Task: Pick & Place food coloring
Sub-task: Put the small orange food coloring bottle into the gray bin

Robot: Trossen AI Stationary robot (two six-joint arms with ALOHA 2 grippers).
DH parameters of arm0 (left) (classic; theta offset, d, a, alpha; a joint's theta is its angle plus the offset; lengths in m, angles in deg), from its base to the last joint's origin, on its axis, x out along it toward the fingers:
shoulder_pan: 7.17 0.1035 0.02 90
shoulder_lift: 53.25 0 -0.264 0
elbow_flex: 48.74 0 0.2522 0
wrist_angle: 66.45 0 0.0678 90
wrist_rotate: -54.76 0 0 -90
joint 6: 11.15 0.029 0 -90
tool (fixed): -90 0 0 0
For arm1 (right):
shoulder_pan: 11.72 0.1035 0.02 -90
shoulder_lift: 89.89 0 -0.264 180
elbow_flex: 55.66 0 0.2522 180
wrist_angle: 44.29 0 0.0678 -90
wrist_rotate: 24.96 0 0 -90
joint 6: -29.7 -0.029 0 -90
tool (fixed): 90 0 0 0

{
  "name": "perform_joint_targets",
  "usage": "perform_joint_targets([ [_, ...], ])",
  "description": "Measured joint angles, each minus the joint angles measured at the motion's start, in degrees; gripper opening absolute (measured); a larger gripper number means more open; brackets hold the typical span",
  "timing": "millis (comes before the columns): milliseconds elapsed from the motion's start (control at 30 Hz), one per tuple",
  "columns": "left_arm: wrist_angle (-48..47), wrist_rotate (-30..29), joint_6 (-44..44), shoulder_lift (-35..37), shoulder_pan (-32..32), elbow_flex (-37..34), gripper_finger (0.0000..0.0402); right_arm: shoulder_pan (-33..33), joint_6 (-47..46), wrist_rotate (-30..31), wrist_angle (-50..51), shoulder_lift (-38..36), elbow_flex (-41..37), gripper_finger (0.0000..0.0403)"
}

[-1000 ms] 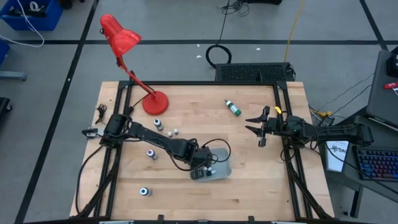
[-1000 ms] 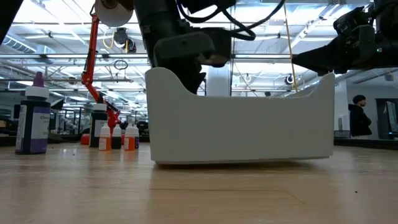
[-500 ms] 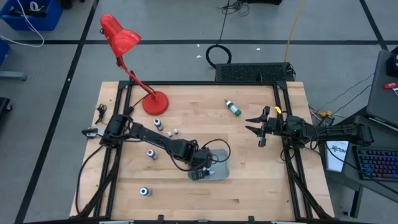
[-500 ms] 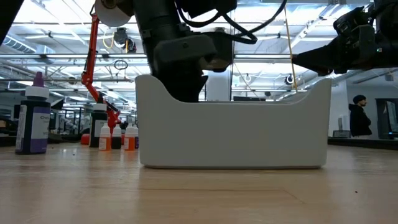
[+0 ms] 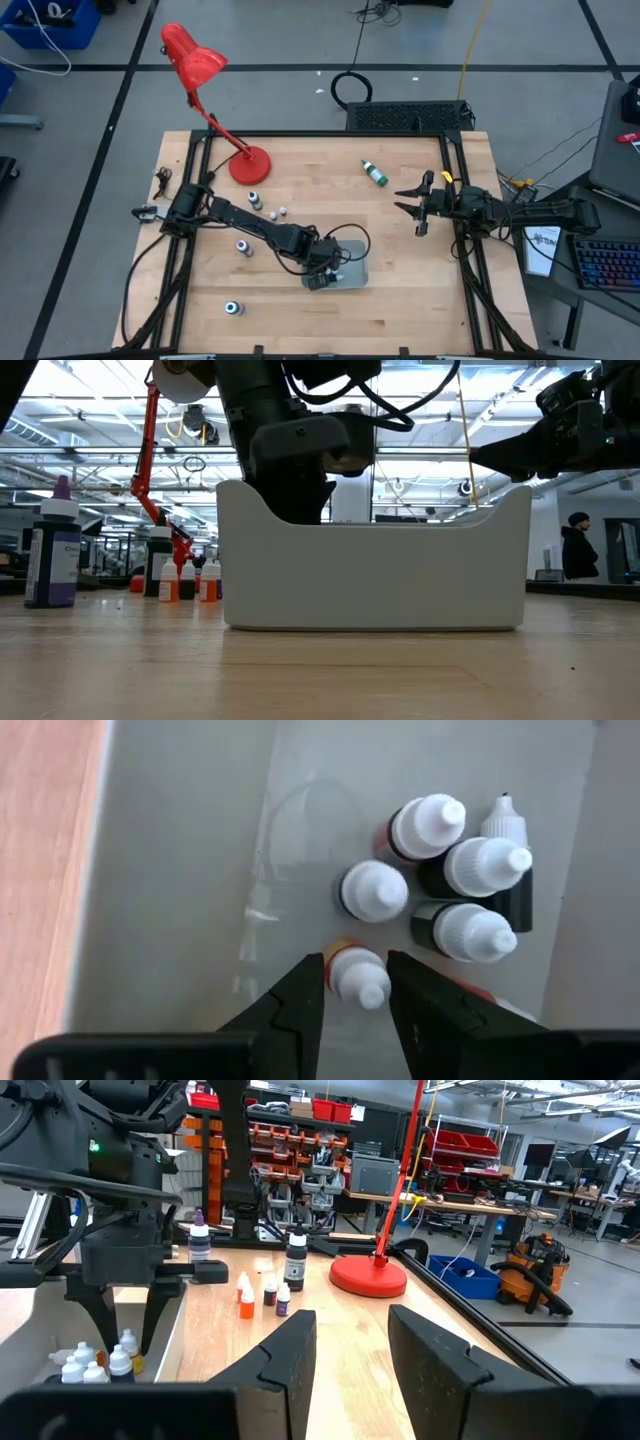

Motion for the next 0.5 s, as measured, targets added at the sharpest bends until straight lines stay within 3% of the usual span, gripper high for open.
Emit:
perform_joint_targets([
  [500, -1.67, -0.20, 0.44, 0.15, 0.00, 3.68, 0.0118, -0.02, 0.02, 0.00, 0.02, 0.01, 0.00, 0.0116],
])
